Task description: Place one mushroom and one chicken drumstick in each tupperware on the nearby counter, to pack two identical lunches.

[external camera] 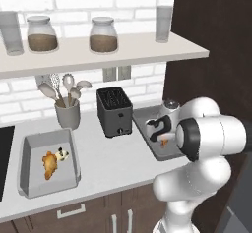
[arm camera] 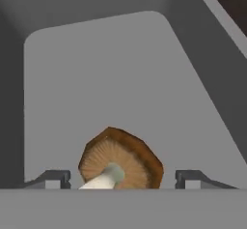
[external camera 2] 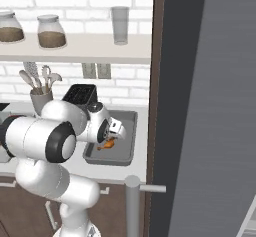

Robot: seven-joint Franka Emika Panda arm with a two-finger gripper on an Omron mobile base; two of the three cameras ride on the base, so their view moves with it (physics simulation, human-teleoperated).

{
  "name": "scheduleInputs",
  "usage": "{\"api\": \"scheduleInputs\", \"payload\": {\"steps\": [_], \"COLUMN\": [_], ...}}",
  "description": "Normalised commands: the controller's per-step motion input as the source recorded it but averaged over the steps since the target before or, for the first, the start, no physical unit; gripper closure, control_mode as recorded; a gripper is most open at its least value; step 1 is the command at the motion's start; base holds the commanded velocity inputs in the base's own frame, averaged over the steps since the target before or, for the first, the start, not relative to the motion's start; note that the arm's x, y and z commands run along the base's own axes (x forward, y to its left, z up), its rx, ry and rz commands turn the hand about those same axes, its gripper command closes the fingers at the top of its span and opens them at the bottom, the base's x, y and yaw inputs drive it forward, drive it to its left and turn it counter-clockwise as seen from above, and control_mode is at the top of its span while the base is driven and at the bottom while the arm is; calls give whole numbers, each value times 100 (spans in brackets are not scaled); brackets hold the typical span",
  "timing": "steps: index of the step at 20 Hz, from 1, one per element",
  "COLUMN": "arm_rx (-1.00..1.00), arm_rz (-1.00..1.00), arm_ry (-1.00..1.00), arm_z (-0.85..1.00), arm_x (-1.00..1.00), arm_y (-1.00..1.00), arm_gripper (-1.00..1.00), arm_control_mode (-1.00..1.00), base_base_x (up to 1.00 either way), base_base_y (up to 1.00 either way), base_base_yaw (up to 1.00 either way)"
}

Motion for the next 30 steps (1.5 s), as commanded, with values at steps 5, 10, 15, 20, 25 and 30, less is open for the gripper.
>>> {"api": "scheduleInputs", "payload": {"steps": [5, 10, 15, 20, 25, 30], "arm_rx": [1, 0, -5, -45, -88, -97], "arm_rz": [0, 0, 0, 3, 14, 14], "arm_ry": [-6, -42, -48, -28, -1, 13], "arm_z": [99, 100, 98, 14, -60, -98], "arm_x": [-25, -97, -96, -98, -79, -38], "arm_y": [0, 0, 12, 65, 100, 100], "arm_gripper": [-100, -100, -100, -100, -100, -100], "arm_control_mode": [-100, -100, -100, -100, -100, -100], "base_base_x": [0, 0, 0, 0, 0, 0], "base_base_y": [0, 0, 0, 0, 0, 0], "base_base_yaw": [0, 0, 0, 0, 0, 0]}}
